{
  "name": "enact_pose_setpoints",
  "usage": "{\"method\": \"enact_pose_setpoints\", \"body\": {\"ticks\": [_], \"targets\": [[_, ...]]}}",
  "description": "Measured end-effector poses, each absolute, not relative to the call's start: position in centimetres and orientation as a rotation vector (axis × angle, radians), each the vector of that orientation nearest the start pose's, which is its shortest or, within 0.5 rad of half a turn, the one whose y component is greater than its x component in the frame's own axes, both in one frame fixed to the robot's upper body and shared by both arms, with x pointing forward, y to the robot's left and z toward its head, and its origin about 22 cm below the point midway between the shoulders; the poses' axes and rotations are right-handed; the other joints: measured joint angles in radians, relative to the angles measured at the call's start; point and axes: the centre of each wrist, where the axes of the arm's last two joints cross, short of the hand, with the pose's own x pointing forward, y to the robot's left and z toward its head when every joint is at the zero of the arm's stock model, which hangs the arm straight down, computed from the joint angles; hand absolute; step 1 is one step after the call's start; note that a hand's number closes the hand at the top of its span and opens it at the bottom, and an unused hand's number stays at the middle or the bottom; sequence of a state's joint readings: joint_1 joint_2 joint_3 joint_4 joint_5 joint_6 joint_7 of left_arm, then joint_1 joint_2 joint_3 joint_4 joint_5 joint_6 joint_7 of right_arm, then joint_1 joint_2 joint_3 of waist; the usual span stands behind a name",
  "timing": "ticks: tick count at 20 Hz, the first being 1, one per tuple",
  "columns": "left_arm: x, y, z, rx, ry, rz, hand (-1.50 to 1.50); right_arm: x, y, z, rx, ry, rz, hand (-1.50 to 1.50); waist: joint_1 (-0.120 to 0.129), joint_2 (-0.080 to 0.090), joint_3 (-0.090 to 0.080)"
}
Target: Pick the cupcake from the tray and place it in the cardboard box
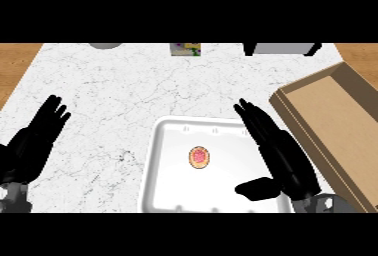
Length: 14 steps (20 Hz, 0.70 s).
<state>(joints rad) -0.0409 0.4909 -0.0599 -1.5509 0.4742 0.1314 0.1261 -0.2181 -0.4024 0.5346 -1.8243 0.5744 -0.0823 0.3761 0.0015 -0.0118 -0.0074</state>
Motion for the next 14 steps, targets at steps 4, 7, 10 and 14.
{"method": "enact_pose_setpoints", "body": {"ticks": [4,7,10,14], "targets": [[25.2,32.3,4.6,0.059,-1.434,0.040,0.00,23.6,-13.6,10.7,-0.604,-1.447,1.120,-1.50,0.008,0.004,0.001],[25.3,32.0,5.3,0.053,-1.440,0.039,0.00,23.8,-10.4,11.9,-0.619,-1.331,1.162,-1.50,0.012,0.006,0.003],[25.3,32.2,5.8,0.054,-1.442,0.038,0.00,24.5,-8.4,12.4,-0.595,-1.235,1.180,-1.50,0.011,0.009,0.005],[24.8,31.7,5.0,0.053,-1.444,0.042,0.00,24.7,-7.4,12.8,-0.552,-1.182,1.186,-1.50,0.005,0.010,0.006]]}}
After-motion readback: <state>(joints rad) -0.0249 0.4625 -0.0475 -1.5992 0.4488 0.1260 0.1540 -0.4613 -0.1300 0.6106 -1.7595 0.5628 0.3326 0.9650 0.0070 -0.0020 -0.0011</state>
